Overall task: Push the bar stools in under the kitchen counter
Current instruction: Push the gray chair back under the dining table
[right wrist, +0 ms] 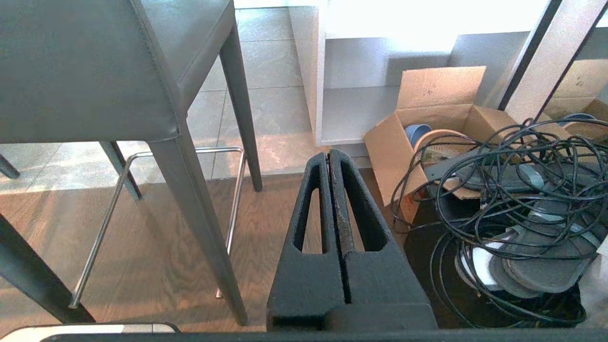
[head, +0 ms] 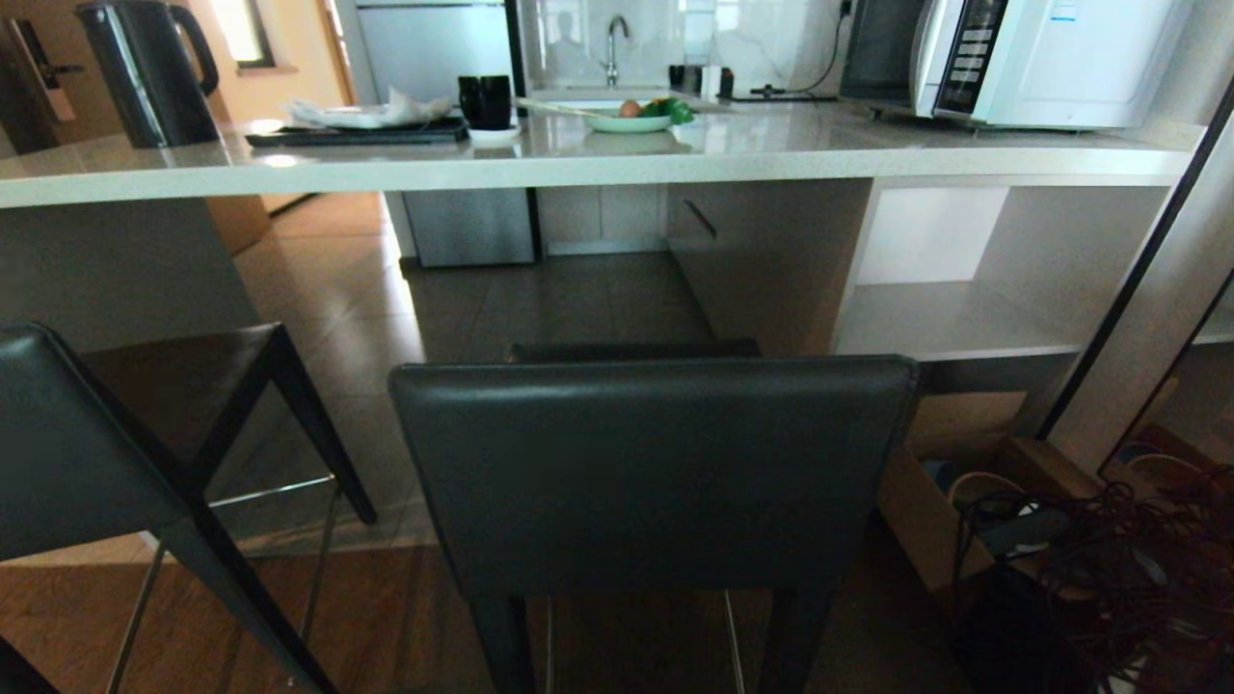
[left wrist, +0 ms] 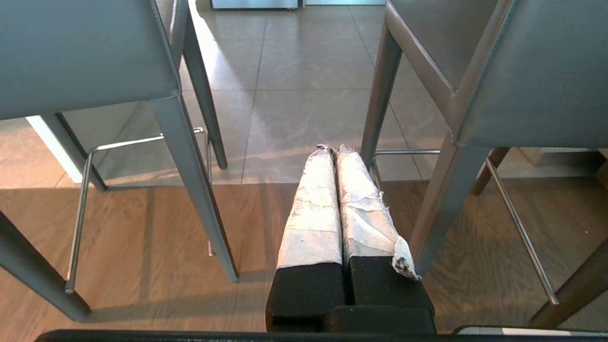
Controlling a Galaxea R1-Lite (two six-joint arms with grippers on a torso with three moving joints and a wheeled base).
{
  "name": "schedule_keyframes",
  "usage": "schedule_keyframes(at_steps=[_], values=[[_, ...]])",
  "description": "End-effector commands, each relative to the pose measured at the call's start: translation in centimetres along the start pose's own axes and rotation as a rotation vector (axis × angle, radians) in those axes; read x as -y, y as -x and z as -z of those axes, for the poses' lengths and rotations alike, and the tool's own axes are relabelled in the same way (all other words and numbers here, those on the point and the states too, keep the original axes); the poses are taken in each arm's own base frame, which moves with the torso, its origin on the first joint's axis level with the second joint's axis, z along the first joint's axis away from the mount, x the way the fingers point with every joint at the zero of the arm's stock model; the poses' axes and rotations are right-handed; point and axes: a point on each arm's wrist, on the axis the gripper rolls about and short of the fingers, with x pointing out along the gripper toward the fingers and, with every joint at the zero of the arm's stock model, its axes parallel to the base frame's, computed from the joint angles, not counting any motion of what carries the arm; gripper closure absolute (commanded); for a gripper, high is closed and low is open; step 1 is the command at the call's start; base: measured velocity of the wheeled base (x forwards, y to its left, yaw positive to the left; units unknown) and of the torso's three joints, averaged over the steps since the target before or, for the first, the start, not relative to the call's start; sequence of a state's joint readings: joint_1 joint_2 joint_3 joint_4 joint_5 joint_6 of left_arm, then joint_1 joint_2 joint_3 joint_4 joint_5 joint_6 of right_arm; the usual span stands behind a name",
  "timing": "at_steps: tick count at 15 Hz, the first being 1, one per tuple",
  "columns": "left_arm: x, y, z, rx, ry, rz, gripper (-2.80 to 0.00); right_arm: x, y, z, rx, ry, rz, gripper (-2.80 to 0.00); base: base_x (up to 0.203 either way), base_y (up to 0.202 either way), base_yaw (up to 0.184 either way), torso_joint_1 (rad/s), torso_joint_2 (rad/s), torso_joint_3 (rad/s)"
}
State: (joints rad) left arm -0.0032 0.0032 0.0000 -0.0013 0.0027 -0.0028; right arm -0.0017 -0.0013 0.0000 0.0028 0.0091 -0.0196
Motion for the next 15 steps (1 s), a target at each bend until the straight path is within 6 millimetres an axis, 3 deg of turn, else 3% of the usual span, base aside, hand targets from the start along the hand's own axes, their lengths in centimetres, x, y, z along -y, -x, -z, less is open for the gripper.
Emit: schedule_keyframes(at_steps=[1, 5, 8, 15], values=[[0.00, -0.01, -0.01, -0.001, 0.000, -0.001, 0.00, 0.00, 0.00, 0.00, 0.000, 0.000, 0.000, 0.00, 0.000, 0.000, 0.000, 0.000, 0.00, 0.000], [0.00, -0.01, -0.01, -0.001, 0.000, -0.001, 0.00, 0.00, 0.00, 0.00, 0.000, 0.000, 0.000, 0.00, -0.018, 0.000, 0.000, 0.003, 0.00, 0.001], [0.00, -0.01, -0.01, -0.001, 0.000, -0.001, 0.00, 0.00, -0.01, 0.00, -0.002, 0.000, 0.000, 0.00, -0.155, 0.000, -0.003, 0.000, 0.00, 0.003], [0.00, -0.01, 0.00, -0.001, 0.000, 0.001, 0.00, 0.00, -0.01, 0.00, -0.002, 0.000, 0.000, 0.00, 0.000, 0.000, 0.000, 0.000, 0.00, 0.000]])
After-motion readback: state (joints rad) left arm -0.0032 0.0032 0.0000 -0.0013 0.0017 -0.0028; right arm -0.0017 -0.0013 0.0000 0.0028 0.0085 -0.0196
